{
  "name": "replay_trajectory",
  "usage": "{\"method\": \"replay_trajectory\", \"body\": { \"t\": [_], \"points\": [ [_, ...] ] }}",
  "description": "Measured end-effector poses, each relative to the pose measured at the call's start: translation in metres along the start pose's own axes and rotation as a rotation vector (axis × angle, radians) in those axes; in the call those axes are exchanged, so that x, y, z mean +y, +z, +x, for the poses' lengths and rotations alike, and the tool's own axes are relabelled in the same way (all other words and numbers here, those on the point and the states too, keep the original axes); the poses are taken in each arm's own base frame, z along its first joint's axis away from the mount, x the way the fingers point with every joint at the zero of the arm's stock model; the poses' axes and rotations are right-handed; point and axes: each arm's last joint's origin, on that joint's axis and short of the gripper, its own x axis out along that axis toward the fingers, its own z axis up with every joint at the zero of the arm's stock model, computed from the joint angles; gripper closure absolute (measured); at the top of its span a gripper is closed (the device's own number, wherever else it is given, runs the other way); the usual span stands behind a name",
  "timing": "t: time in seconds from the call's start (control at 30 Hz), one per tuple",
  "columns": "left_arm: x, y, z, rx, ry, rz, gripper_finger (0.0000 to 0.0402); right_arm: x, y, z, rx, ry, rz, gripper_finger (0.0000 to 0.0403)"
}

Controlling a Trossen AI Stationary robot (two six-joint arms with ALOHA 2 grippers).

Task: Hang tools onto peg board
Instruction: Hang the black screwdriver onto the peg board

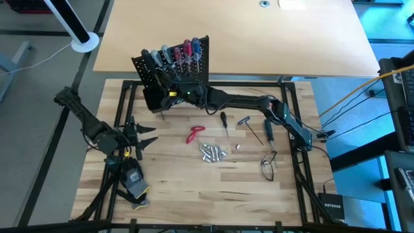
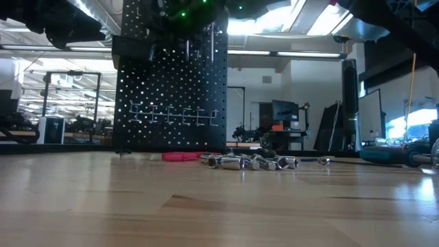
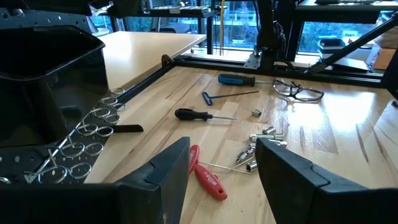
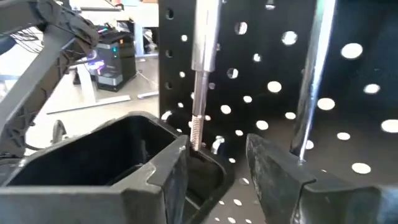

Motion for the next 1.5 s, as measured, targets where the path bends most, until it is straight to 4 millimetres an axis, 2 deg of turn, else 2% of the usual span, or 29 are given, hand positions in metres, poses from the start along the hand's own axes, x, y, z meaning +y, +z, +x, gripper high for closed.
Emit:
{"method": "replay_trajectory", "body": {
  "t": [0.27,0.43,0.57,0.7,0.83,0.9,1.03,1.13,1.23,1.37,1.5],
  "points": [
    [0.0,0.0,0.0,0.004,-0.011,-0.003,0.0229,0.014,-0.004,-0.008,0.064,0.032,-0.072,0.0242],
    [0.0,0.0,0.0,0.006,-0.015,-0.002,0.0229,0.02,0.011,-0.022,0.052,-0.03,-0.136,0.0242],
    [0.0,-0.001,0.0,0.01,-0.014,0.004,0.0229,0.025,0.017,-0.038,0.119,-0.035,-0.203,0.0242],
    [0.0,-0.001,0.0,0.009,-0.014,0.0,0.0229,0.036,0.029,-0.066,0.2,0.025,-0.253,0.0242],
    [0.0,-0.001,0.0,0.013,-0.013,-0.013,0.0229,0.053,0.038,-0.107,0.31,0.124,-0.325,0.0242],
    [0.0,-0.002,0.0,0.017,-0.013,-0.024,0.0229,0.063,0.037,-0.128,0.393,0.169,-0.371,0.0242],
    [0.0,-0.005,0.0,0.041,-0.029,-0.02,0.0229,0.081,0.024,-0.164,0.578,0.226,-0.444,0.0242],
    [0.0,-0.007,0.0,0.055,-0.028,-0.027,0.0229,0.094,0.003,-0.181,0.662,0.215,-0.502,0.0242],
    [-0.002,-0.009,0.002,0.067,-0.031,-0.02,0.0229,0.099,-0.023,-0.194,0.702,0.18,-0.546,0.0242],
    [-0.008,-0.012,0.005,0.092,-0.034,0.006,0.0229,0.082,-0.053,-0.21,0.702,0.13,-0.485,0.0242],
    [-0.016,-0.018,0.01,0.118,-0.025,0.026,0.0229,0.053,-0.08,-0.227,0.642,0.093,-0.372,0.0242]
  ]
}}
